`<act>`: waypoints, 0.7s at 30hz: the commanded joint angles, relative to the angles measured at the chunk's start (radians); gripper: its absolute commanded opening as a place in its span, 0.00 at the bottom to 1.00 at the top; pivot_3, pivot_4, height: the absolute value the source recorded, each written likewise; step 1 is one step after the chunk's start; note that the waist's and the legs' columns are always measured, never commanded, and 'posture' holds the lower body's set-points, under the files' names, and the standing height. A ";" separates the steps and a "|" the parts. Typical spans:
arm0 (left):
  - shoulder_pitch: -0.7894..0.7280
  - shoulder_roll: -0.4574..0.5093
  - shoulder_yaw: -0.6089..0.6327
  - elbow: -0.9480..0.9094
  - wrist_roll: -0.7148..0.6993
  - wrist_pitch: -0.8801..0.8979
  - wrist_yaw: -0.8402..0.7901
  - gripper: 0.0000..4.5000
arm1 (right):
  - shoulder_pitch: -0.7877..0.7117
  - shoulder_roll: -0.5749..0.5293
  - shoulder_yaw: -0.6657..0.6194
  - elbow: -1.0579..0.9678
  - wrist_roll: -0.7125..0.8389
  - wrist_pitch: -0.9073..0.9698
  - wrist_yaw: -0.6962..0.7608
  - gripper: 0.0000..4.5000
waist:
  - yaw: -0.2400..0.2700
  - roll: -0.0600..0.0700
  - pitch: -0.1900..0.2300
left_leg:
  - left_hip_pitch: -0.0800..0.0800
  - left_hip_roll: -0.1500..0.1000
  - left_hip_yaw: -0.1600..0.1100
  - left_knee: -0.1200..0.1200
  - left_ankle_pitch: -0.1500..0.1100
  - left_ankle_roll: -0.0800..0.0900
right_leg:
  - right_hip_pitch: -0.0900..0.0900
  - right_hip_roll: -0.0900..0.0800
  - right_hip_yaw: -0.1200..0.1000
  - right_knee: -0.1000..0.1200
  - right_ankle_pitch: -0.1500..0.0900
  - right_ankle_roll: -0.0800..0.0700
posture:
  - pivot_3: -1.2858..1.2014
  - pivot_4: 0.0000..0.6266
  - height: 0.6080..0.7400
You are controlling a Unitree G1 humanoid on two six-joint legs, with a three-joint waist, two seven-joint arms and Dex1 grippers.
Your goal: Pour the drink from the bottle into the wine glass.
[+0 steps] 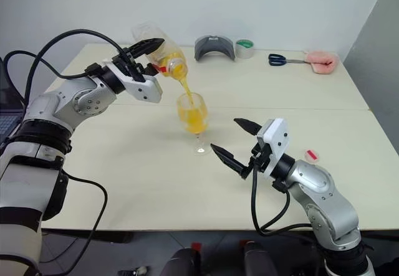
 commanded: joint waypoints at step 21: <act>-0.064 0.038 -0.008 0.001 0.031 -0.008 0.079 0.39 | -0.021 -0.014 -0.013 -0.029 0.005 -0.013 0.003 1.00 | 0.000 0.000 0.000 | 0.000 0.000 0.000 0.000 0.000 0.000 | 0.000 0.000 0.000 0.000 0.000 0.000 | 0.52 0.24 1.00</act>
